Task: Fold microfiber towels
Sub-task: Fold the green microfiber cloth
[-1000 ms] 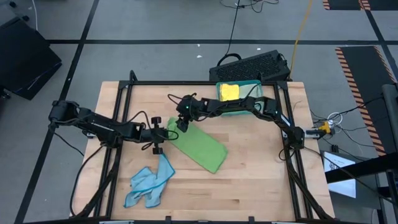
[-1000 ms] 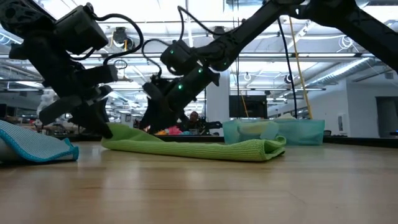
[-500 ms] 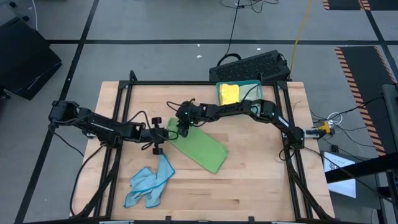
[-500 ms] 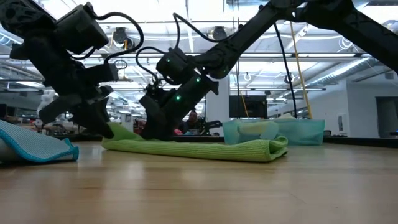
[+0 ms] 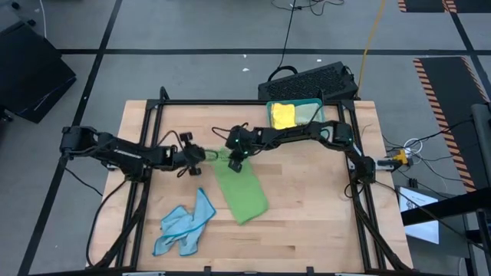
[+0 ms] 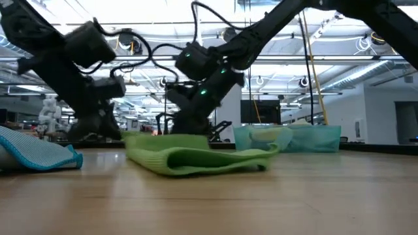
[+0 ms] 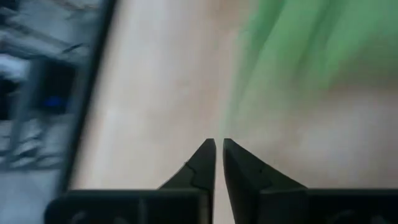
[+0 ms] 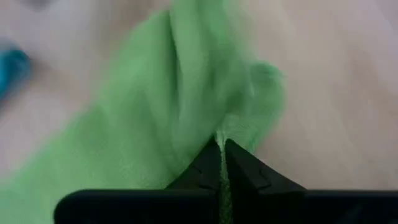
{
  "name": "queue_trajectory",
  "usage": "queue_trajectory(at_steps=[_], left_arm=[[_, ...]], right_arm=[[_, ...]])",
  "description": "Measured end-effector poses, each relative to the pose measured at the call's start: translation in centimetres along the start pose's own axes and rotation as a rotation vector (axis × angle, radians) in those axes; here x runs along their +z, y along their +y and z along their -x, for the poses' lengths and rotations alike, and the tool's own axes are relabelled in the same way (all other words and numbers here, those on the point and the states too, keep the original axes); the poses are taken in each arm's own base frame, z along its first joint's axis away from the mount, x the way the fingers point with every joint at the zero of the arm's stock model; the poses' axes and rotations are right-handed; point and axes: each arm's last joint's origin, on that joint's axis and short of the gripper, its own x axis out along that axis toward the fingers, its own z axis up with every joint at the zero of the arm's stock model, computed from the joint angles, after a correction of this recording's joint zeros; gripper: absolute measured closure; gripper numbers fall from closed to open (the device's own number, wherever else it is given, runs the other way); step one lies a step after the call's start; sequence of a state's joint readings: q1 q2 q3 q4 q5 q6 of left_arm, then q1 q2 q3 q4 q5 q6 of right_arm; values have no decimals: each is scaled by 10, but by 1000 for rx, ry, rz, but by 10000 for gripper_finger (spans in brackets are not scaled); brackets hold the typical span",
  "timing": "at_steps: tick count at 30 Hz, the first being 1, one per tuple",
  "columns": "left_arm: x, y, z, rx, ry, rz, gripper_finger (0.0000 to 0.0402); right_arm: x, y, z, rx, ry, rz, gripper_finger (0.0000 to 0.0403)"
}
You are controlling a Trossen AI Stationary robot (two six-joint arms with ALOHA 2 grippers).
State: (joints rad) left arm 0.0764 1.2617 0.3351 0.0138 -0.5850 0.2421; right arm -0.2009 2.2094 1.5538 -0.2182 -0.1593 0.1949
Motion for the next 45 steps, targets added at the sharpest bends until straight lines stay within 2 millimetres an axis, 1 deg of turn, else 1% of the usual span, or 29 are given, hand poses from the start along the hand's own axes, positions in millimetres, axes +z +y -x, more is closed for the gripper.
queue_trajectory(at_steps=[2,4,7,9,11,14,16,18,20,22,25,29,31,33,36,39,41,43,45], left_arm=[[5,10,-5,32,-57,-13,371],[13,19,-8,9,-142,-34,371],[10,30,-15,-28,-164,-87,371],[9,37,-18,-66,-199,-50,371],[7,42,-21,-111,-205,64,371],[4,46,-23,-179,-192,368,371],[2,46,-24,-238,-161,535,370],[0,42,-24,-327,-135,614,368],[1,39,-22,-393,-125,676,353],[1,37,-22,-407,-105,742,324],[3,37,-21,-408,-98,847,264],[1,36,-25,-361,-50,1027,181],[2,35,-27,-363,-40,1074,149],[4,34,-31,-364,-31,1089,126],[7,30,-38,-360,10,1097,109],[14,30,-51,-332,41,1105,106],[19,32,-62,-320,58,1104,106],[24,33,-72,-311,69,1086,111],[28,33,-81,-297,74,1042,133]], right_arm=[[-5,-1,7,-9,22,-39,387],[-3,-1,13,-45,-7,-41,364],[2,-1,32,-111,-32,-23,311],[9,-7,46,-144,-76,-13,271],[13,-14,60,-175,-89,-6,231],[16,-22,77,-188,-115,28,181],[15,-24,89,-193,-123,75,157],[13,-26,96,-201,-140,156,141],[6,-29,99,-212,-124,234,134],[2,-32,99,-220,-133,274,132],[-1,-37,99,-224,-138,250,136],[-4,-41,92,-202,-110,247,139],[-6,-39,88,-159,-99,269,138],[-6,-37,88,-145,-101,297,137],[-5,-37,89,-149,-106,328,138],[-4,-44,90,-152,-111,326,138],[-3,-49,92,-114,-121,321,138],[-2,-52,93,-79,-128,308,138],[-2,-55,94,-80,-130,302,138]])
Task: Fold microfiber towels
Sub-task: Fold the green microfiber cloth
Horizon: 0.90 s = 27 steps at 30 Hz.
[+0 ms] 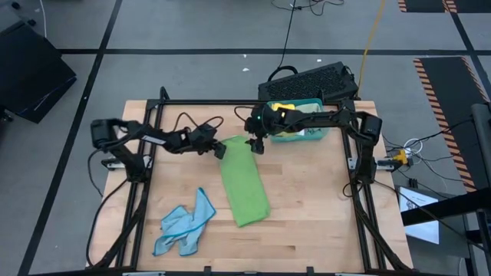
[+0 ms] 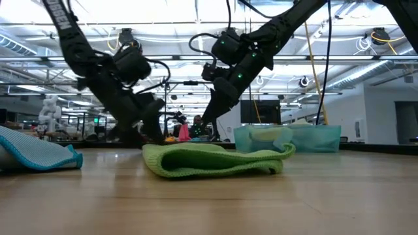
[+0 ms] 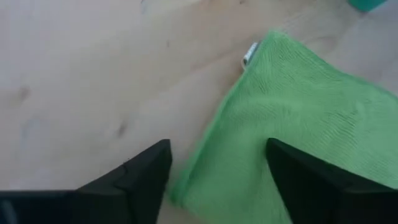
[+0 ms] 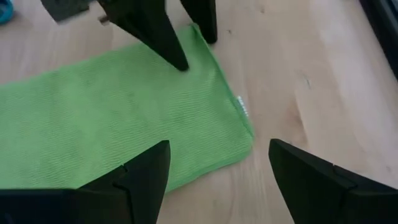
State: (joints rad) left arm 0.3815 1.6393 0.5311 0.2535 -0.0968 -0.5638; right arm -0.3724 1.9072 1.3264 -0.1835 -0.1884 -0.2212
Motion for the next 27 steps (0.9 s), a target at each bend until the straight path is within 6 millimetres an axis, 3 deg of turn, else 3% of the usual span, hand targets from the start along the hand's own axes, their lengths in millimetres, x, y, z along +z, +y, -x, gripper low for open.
queue_trajectory(at_steps=[5,9,11,15,21,27], left_arm=[[2,-3,-9,16,13,-124,241],[1,-6,-6,9,8,-253,353],[3,-10,-2,-25,4,-318,387],[6,-19,12,-58,-30,-488,393],[14,-50,37,-86,-204,-775,397],[20,-71,48,-126,-281,-914,397]], right_arm=[[-4,-6,2,59,8,-24,138],[-7,-3,2,88,43,-50,138],[-9,0,1,102,68,-47,138],[-12,5,1,129,110,-38,138],[-18,8,2,146,175,-47,138],[-19,8,3,148,180,-42,137]])
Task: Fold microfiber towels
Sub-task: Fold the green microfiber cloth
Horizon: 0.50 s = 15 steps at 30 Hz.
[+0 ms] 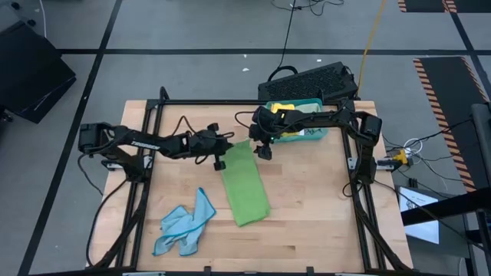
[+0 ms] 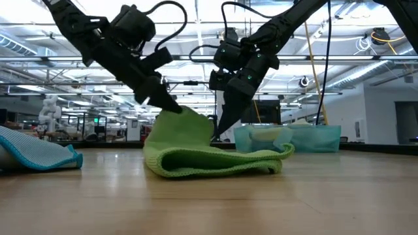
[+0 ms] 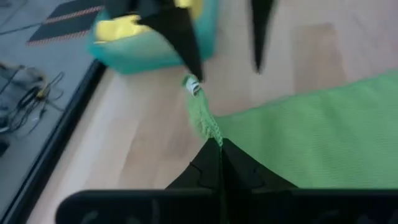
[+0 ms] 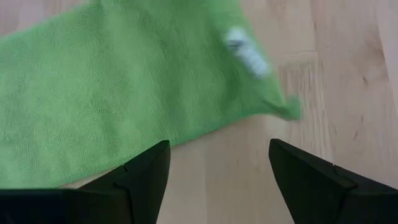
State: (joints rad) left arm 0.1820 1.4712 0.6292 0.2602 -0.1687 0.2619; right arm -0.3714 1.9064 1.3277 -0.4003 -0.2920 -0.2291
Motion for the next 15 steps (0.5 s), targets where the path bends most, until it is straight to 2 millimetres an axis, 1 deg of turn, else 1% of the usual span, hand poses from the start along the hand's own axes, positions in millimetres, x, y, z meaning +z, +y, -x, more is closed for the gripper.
queue_trajectory(at_steps=[5,9,12,15], left_arm=[[6,-20,4,-67,-33,-70,397],[12,-38,9,-116,-75,-93,398],[16,-52,13,-155,-105,-100,398],[18,-66,19,-176,-116,-104,398]], right_arm=[[-6,2,0,16,62,-24,137],[-13,7,8,34,143,-74,137],[-21,17,16,41,162,-94,137],[-36,32,22,46,138,-105,137]])
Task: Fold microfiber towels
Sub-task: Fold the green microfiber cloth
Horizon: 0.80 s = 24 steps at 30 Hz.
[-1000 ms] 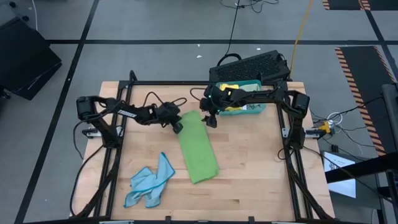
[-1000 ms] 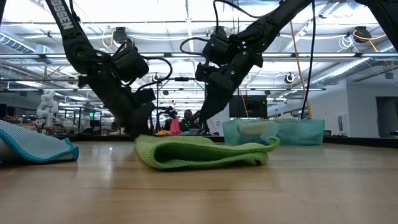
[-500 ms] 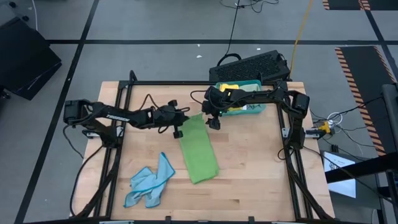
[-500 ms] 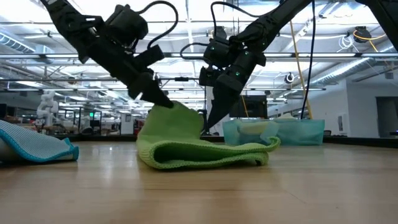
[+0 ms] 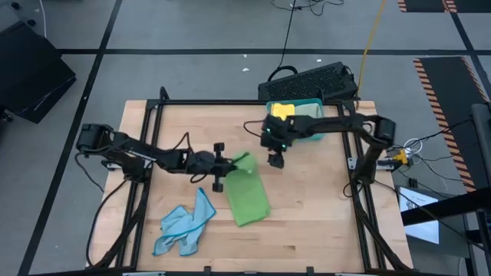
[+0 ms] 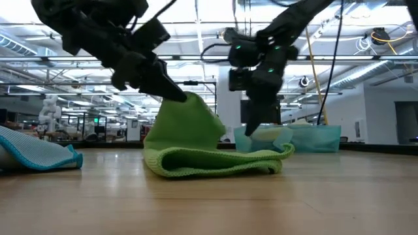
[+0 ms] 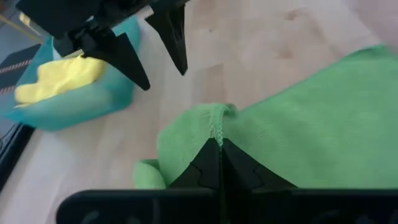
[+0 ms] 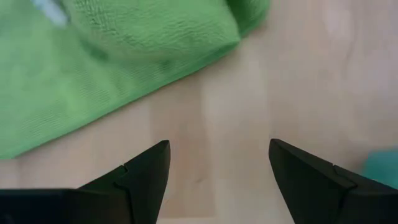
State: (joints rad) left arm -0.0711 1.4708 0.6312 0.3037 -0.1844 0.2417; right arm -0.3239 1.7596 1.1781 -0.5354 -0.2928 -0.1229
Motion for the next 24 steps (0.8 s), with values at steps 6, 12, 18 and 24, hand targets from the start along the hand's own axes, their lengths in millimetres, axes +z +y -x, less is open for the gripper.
queue_trajectory(at_steps=[6,12,18,24], left_arm=[[7,-27,6,-46,-33,10,399],[14,-50,10,-28,-87,17,399],[15,-67,10,-19,-109,35,398],[11,-71,6,10,-92,131,397]], right_arm=[[-40,35,10,13,-147,-65,137],[-70,69,15,-15,-266,-110,138],[-64,101,5,-56,-474,1,138],[-54,125,-19,-35,-601,132,138]])
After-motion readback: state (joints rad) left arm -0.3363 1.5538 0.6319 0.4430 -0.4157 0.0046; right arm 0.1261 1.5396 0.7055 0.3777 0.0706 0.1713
